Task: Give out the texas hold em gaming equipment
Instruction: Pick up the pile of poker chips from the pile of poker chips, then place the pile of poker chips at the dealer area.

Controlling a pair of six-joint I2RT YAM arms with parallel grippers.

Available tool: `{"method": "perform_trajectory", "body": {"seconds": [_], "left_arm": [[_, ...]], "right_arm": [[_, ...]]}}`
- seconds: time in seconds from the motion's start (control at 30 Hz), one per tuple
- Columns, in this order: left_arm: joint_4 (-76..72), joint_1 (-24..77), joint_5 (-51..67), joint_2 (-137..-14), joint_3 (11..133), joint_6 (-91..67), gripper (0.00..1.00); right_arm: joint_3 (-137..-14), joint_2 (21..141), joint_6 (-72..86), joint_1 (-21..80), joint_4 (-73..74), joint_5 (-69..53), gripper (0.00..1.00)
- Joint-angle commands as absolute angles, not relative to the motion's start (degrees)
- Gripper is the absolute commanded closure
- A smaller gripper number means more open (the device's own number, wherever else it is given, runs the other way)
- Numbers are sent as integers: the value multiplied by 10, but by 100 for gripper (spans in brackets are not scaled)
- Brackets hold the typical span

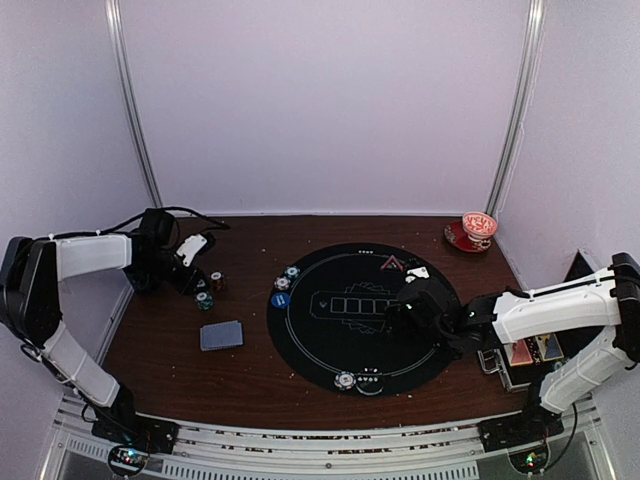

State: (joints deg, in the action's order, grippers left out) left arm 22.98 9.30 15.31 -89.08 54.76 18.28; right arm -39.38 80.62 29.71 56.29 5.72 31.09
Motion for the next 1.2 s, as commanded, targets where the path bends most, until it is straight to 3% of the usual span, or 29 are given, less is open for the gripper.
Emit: {"method": "perform_trajectory", "body": {"seconds": [0.0,0.73,1.17], "left_arm": [[237,111,174,-868,545,204,69],[242,461,151,-926,602,230,70],[210,588,135,-1031,659,233,70]], "right_arm": [[-390,806,290,566,53,339,0],[-339,702,290,508,44,380,0],[-337,701,291,500,44,378,0]]}}
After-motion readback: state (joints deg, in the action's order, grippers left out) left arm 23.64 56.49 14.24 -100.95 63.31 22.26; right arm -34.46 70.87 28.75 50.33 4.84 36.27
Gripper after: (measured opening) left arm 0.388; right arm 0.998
